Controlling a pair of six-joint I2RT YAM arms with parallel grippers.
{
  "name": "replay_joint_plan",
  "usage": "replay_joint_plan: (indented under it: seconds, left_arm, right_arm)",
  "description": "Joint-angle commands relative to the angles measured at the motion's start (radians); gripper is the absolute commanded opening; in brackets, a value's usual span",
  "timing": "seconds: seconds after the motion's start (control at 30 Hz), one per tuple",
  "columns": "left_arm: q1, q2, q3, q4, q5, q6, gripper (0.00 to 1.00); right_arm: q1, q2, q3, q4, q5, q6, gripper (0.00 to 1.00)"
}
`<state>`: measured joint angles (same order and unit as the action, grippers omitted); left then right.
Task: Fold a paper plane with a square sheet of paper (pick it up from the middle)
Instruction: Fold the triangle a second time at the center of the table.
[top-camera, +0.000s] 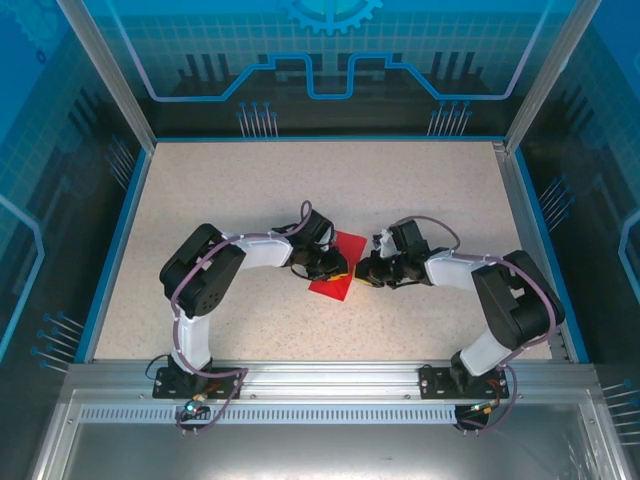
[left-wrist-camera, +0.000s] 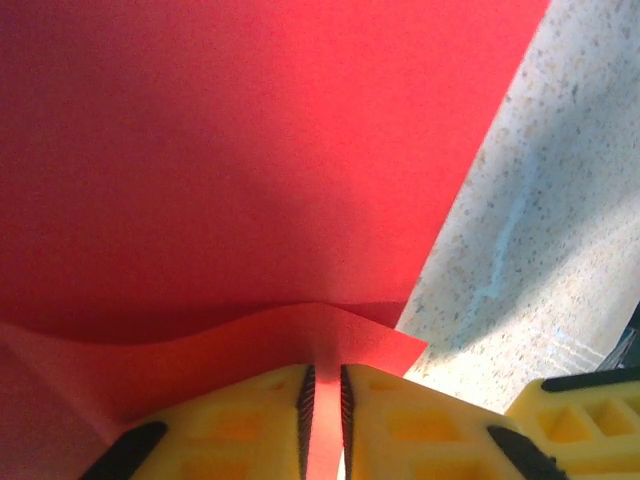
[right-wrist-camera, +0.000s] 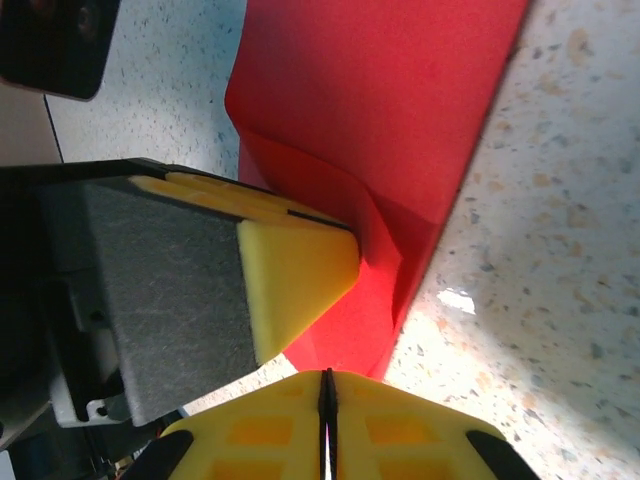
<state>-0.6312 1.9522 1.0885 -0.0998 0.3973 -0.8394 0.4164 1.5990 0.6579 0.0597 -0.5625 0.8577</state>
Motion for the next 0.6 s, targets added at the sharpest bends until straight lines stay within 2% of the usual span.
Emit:
replay_joint_plan:
  seconds: [0.0,0.1,0.57]
  left_arm:
    - [-0.001,-0.006,-0.031,-0.045,-0.021,0.008,0.12]
    - [-0.002,-0.008,-0.035,-0.041,-0.019,0.009,0.05]
    - [-0.001,-0.01,-0.039,-0.057,-0.018,0.027,0.04]
  right_arm:
    - [0.019,0.029,0.0,0.051,-0.023,0.037,0.1]
    - [0.031,0.052,0.011,0.054,-0.016,0.039,0.09]
    - [0.043,0.16,0.067,0.031,0.025,0.003,0.08]
